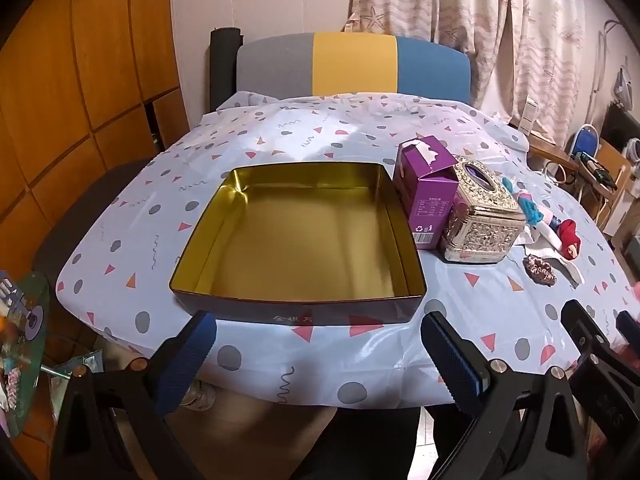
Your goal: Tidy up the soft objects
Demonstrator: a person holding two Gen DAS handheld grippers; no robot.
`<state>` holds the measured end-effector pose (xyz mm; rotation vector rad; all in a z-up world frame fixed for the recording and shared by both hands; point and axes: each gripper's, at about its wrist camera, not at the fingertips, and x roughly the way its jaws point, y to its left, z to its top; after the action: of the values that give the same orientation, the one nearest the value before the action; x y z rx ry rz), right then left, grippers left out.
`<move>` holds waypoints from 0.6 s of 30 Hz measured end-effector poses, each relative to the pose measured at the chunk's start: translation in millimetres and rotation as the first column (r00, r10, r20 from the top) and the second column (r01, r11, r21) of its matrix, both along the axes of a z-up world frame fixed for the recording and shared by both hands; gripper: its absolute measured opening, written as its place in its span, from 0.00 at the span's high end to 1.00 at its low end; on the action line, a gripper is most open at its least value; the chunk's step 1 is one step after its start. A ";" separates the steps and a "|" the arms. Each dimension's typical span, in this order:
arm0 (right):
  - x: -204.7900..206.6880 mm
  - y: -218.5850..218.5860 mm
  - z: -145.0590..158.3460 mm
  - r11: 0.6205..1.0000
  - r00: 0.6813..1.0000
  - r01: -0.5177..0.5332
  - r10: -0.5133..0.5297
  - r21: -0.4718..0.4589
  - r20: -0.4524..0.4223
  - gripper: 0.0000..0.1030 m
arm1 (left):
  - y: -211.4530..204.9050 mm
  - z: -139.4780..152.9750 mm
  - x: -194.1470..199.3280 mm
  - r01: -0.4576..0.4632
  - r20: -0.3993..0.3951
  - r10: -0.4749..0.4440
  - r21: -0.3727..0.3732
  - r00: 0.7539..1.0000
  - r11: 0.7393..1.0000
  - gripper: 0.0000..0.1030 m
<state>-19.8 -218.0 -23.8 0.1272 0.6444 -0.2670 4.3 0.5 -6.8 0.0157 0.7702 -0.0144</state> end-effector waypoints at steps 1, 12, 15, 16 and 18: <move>-0.5 0.0 -0.1 1.000 1.000 0.001 -0.001 0.000 0.002 0.00 | -0.5 0.2 -0.1 0.002 0.001 -0.002 0.001 1.000 1.000 0.00; -0.5 3.1 1.5 1.000 1.000 -0.011 0.011 -0.014 0.005 0.00 | -4.9 -1.4 -0.1 0.014 0.000 -0.014 0.016 1.000 1.000 0.00; -0.7 2.5 1.0 1.000 1.000 -0.010 0.010 -0.006 0.004 0.00 | -4.9 -1.8 -0.1 0.013 -0.001 -0.013 0.019 1.000 1.000 0.00; -0.3 2.4 1.0 1.000 1.000 -0.010 0.010 -0.005 0.002 0.00 | -4.8 -2.0 -0.4 0.015 -0.001 -0.015 0.018 1.000 1.000 0.00; -0.5 2.2 1.0 1.000 1.000 -0.007 0.007 -0.006 0.004 0.00 | -4.8 -2.6 -0.4 0.014 -0.005 -0.014 0.019 1.000 1.000 0.00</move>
<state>-20.3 -215.7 -22.8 0.1196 0.6400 -0.2616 3.9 -4.3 -9.4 0.0393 0.7747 -0.0204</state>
